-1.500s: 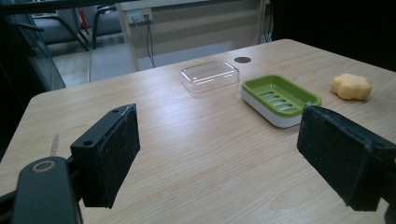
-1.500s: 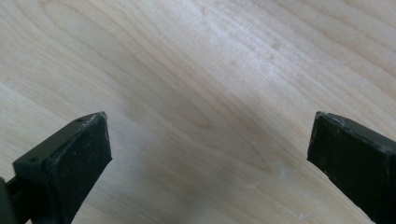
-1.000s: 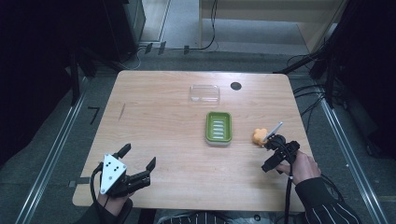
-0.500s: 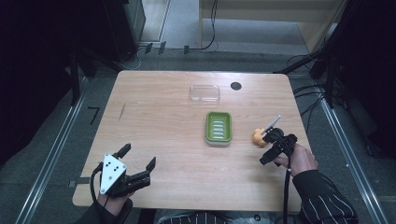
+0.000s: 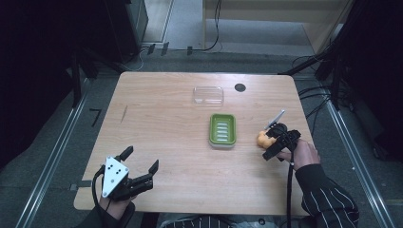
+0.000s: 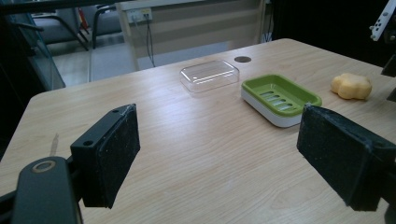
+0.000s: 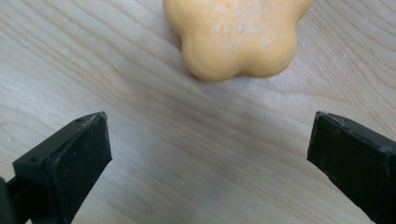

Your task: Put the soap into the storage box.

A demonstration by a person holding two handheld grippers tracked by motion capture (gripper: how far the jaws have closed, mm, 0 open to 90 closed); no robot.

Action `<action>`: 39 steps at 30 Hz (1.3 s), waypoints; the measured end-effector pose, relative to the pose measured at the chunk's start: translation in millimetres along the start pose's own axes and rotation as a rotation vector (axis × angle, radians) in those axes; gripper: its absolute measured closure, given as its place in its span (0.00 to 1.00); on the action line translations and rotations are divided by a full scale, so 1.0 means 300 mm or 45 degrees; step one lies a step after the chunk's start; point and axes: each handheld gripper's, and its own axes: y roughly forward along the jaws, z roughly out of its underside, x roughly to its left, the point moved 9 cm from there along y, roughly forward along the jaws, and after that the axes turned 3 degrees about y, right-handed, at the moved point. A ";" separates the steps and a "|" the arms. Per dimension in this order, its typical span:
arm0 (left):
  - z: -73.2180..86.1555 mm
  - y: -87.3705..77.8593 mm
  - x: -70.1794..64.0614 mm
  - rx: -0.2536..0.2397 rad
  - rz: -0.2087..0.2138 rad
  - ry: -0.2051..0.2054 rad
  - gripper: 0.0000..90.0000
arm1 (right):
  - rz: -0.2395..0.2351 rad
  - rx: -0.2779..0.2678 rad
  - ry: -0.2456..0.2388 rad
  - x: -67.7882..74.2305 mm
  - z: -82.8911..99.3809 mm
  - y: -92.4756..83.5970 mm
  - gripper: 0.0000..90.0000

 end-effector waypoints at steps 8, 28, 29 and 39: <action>0.000 0.000 0.000 0.002 0.002 0.005 0.15 | -0.010 0.006 0.018 -0.019 -0.035 0.006 0.00; 0.000 0.001 -0.001 -0.001 0.005 0.003 0.15 | -0.066 0.059 -0.024 -0.018 -0.106 0.042 0.17; 0.000 0.001 -0.001 0.000 0.005 0.003 0.15 | -0.063 0.061 -0.019 -0.016 -0.108 0.045 0.18; 0.000 0.002 -0.002 0.004 0.007 0.006 0.15 | -0.016 0.093 -0.028 -0.025 -0.117 0.059 0.37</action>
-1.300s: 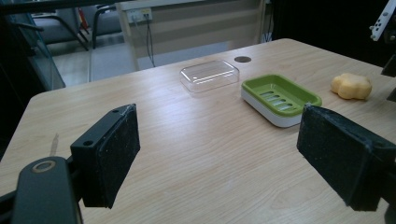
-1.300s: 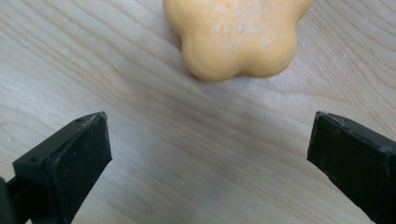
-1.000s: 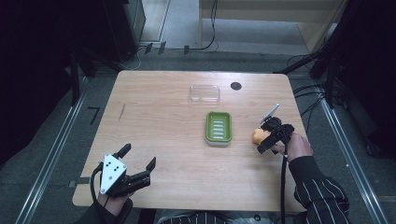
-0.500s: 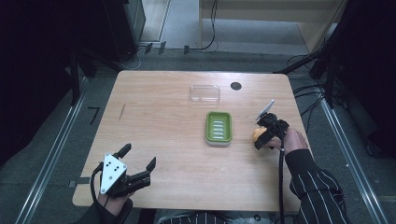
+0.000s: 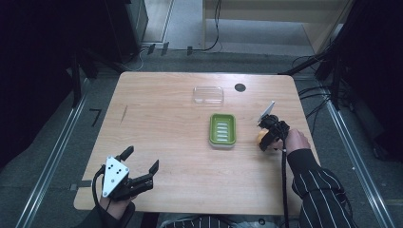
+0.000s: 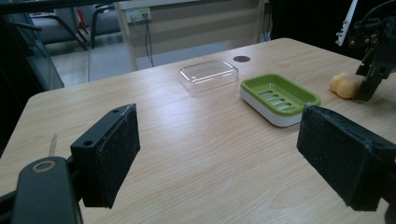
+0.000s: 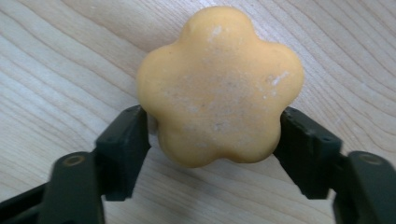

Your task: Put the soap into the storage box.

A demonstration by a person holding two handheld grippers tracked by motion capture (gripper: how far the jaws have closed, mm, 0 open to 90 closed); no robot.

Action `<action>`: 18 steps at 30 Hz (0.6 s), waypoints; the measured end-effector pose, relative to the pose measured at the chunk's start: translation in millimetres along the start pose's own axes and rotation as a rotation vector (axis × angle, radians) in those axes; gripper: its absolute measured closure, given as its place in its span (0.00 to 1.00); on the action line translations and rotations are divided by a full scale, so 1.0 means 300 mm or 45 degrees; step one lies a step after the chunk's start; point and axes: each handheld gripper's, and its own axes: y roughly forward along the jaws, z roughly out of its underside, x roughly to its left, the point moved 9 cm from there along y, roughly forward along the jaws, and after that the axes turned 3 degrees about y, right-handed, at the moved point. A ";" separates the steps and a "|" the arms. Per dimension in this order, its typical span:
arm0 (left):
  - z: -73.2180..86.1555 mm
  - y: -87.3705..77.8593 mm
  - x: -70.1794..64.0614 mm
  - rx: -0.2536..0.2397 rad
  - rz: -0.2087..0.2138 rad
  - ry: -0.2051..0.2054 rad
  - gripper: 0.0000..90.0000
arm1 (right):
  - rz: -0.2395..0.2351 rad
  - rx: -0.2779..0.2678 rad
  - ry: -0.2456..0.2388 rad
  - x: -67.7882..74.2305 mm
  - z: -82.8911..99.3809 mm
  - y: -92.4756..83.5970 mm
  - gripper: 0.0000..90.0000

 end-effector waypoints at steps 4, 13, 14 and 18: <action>0.000 0.000 0.000 0.000 0.000 0.000 0.15 | 0.016 0.001 0.007 -0.003 -0.002 0.005 0.43; 0.000 -0.001 0.001 0.000 -0.001 -0.004 0.15 | 0.022 0.005 0.014 -0.003 0.001 0.005 0.44; 0.000 -0.001 0.001 -0.002 -0.001 -0.004 0.15 | 0.022 0.005 0.014 -0.003 0.001 0.005 0.44; 0.000 -0.001 0.001 -0.002 -0.001 -0.005 0.15 | 0.016 -0.001 0.015 -0.003 0.002 0.004 0.44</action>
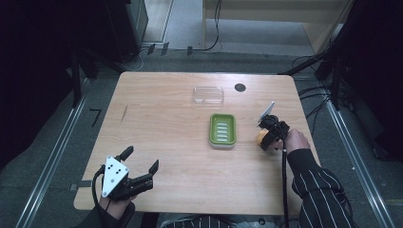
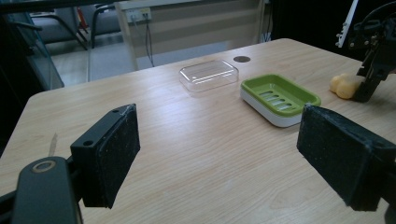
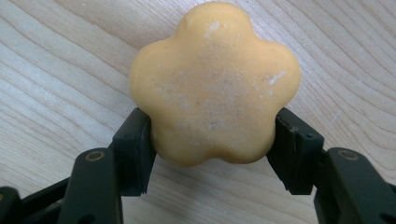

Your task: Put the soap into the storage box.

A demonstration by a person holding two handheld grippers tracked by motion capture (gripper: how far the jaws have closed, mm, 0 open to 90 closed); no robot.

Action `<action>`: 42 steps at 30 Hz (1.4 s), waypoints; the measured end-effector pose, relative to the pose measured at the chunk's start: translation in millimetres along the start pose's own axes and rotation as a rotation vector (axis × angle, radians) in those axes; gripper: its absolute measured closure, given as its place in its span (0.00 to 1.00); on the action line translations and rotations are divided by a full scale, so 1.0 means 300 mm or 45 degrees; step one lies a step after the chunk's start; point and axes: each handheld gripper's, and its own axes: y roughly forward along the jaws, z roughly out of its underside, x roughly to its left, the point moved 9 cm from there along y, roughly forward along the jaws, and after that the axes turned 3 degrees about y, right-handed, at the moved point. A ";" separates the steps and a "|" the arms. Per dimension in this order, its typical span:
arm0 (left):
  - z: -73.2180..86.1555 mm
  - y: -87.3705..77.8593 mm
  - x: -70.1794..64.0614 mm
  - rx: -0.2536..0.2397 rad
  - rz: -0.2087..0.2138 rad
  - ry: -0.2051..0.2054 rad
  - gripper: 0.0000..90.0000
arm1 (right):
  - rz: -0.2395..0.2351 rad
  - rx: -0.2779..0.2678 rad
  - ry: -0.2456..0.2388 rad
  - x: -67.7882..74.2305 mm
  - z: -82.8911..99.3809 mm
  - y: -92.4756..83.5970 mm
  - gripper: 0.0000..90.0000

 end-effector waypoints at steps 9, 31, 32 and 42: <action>0.000 0.000 0.001 -0.002 -0.003 -0.004 0.15 | 0.003 -0.009 -0.013 0.005 -0.001 -0.024 0.44; 0.001 -0.001 0.002 0.003 -0.005 0.001 0.15 | -0.001 -0.106 -0.041 0.026 -0.025 -0.097 0.44; 0.000 -0.001 0.002 0.001 -0.005 -0.001 0.15 | 0.001 -0.111 -0.041 0.027 -0.026 -0.101 0.44; 0.001 -0.001 0.002 0.002 -0.004 0.001 0.15 | -0.007 -0.155 -0.061 0.041 -0.041 -0.141 0.44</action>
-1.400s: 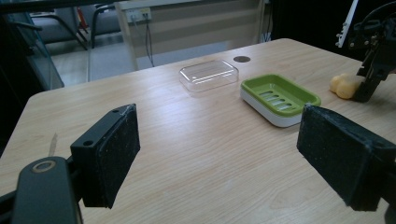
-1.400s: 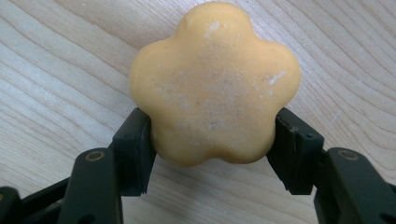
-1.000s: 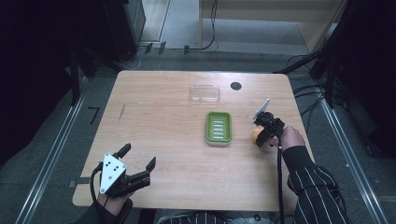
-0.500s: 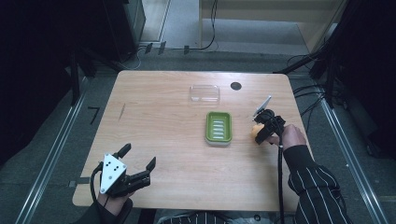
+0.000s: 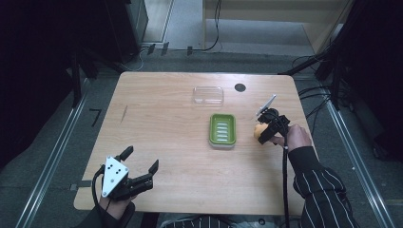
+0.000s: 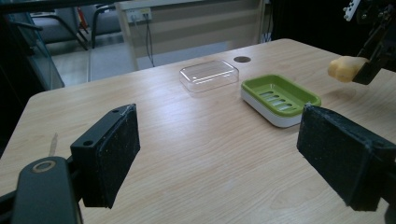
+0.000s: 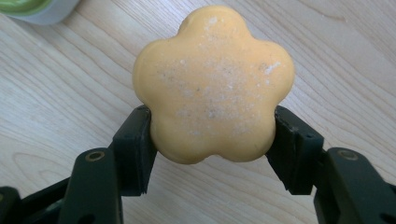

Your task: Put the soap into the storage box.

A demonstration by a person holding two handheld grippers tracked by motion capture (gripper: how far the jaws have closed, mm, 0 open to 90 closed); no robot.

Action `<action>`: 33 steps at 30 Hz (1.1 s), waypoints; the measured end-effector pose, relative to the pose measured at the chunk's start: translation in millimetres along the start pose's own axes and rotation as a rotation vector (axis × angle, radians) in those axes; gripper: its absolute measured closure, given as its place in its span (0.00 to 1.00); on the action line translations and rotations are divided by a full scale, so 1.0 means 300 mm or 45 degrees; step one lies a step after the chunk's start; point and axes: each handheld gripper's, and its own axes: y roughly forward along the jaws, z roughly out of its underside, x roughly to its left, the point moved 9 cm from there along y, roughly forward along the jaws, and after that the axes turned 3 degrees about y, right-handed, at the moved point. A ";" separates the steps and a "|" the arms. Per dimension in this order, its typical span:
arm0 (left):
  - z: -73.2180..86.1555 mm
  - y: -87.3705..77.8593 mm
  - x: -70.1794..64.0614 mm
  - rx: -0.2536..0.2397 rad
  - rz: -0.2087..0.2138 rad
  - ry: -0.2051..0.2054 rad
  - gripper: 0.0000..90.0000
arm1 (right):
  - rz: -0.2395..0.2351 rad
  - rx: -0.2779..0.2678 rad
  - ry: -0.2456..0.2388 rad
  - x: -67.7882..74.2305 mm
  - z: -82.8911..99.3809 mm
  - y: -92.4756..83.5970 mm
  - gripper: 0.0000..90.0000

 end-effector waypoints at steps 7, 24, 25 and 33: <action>0.000 0.001 0.000 0.001 -0.001 -0.001 0.15 | 0.009 -0.020 -0.027 0.014 -0.018 -0.017 0.44; 0.000 0.001 -0.001 0.000 0.002 0.001 0.15 | 0.011 -0.043 -0.075 0.051 -0.065 -0.039 0.44; 0.000 0.001 -0.001 0.000 0.001 0.001 0.15 | 0.009 -0.046 -0.065 0.056 -0.068 -0.038 0.44; 0.000 0.001 -0.001 0.000 0.001 0.002 0.15 | 0.011 -0.051 -0.095 0.069 -0.092 -0.040 0.44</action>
